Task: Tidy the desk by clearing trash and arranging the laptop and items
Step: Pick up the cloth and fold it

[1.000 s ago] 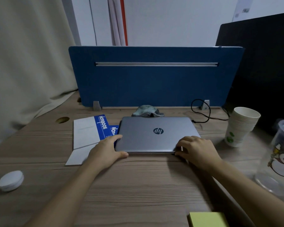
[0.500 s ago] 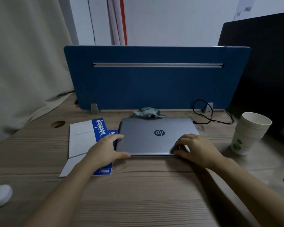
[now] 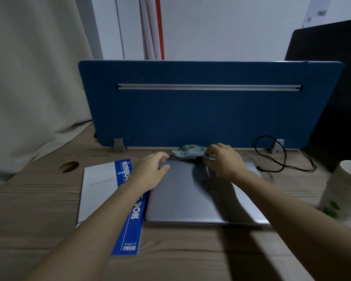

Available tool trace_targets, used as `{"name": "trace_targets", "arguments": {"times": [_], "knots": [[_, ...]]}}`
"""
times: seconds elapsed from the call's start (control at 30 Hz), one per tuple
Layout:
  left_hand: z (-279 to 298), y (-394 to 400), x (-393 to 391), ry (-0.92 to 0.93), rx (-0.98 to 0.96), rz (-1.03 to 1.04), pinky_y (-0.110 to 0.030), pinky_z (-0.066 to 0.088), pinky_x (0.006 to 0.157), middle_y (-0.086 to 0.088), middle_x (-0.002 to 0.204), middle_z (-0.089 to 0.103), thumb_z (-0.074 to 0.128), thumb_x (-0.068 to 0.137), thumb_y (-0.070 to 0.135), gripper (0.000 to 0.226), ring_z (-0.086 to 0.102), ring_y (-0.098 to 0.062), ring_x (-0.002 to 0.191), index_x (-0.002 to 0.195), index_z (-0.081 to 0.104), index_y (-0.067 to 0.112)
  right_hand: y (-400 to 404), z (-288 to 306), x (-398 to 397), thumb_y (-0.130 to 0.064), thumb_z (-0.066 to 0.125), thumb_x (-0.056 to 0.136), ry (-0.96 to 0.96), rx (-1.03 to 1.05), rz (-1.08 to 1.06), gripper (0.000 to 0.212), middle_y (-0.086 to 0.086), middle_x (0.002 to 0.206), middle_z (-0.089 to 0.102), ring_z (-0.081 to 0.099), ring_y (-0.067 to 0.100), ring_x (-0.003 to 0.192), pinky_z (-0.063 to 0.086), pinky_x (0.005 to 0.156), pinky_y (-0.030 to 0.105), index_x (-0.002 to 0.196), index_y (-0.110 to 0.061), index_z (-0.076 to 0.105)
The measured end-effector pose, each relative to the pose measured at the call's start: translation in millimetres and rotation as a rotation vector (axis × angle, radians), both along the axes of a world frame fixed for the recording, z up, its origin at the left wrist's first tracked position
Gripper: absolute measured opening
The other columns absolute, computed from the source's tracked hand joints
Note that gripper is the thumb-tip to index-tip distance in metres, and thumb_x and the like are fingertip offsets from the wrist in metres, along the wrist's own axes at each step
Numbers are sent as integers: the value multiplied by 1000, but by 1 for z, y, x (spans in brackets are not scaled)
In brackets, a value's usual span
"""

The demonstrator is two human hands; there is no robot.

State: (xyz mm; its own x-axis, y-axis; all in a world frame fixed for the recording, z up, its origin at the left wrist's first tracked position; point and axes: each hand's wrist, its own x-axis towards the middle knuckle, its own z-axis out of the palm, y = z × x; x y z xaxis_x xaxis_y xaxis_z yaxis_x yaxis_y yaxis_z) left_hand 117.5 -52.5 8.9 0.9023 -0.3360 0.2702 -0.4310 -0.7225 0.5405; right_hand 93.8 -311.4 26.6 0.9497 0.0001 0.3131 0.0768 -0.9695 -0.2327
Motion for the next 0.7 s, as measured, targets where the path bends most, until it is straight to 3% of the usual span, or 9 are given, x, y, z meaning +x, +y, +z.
{"name": "trace_targets", "arguments": {"times": [0.1, 0.17, 0.33, 0.5, 0.6, 0.7], "knots": [[-1, -13, 30, -9, 46, 34, -28, 44, 88, 5, 127, 61, 58, 94, 29, 35, 56, -13, 112, 129, 55, 27, 6, -5, 18, -47, 61, 85, -5, -33, 18, 37, 5, 110, 61, 55, 30, 105, 48, 85, 41, 113, -21, 62], [-1, -19, 45, 18, 112, 53, -35, 46, 94, 3, 129, 61, 60, 92, 33, 41, 55, -19, 118, 132, 53, 28, 9, -10, 27, -52, 60, 84, -20, -66, 29, 39, 3, 108, 60, 54, 29, 104, 45, 83, 39, 111, -24, 61], [-1, -32, 67, 79, 181, 29, -47, 40, 102, 9, 127, 63, 62, 86, 48, 49, 54, -19, 120, 133, 48, 42, 17, -19, 47, -63, 59, 79, -77, -133, 12, 46, -1, 105, 56, 50, 25, 103, 38, 82, 40, 110, -30, 63], [0, -40, 74, 59, 61, 11, -41, 43, 99, 11, 117, 67, 70, 82, 40, 45, 58, -14, 111, 125, 56, 36, 21, -18, 57, -38, 54, 86, -150, -134, 6, 23, -1, 101, 55, 51, 26, 99, 33, 77, 38, 100, -26, 67], [8, -42, 75, 4, -37, -13, -33, 48, 91, 5, 110, 67, 70, 82, 24, 36, 62, -13, 102, 117, 64, 28, 21, -8, 55, -32, 54, 88, -179, -43, 14, 21, 1, 101, 55, 51, 27, 96, 35, 74, 37, 101, -22, 66], [23, -41, 70, -80, -106, -21, -36, 48, 88, 4, 106, 64, 66, 84, 20, 23, 59, -16, 101, 106, 67, 27, 21, 13, 48, -27, 54, 89, -204, 107, 50, 17, 4, 98, 56, 52, 27, 90, 43, 73, 40, 96, -15, 64]]}}
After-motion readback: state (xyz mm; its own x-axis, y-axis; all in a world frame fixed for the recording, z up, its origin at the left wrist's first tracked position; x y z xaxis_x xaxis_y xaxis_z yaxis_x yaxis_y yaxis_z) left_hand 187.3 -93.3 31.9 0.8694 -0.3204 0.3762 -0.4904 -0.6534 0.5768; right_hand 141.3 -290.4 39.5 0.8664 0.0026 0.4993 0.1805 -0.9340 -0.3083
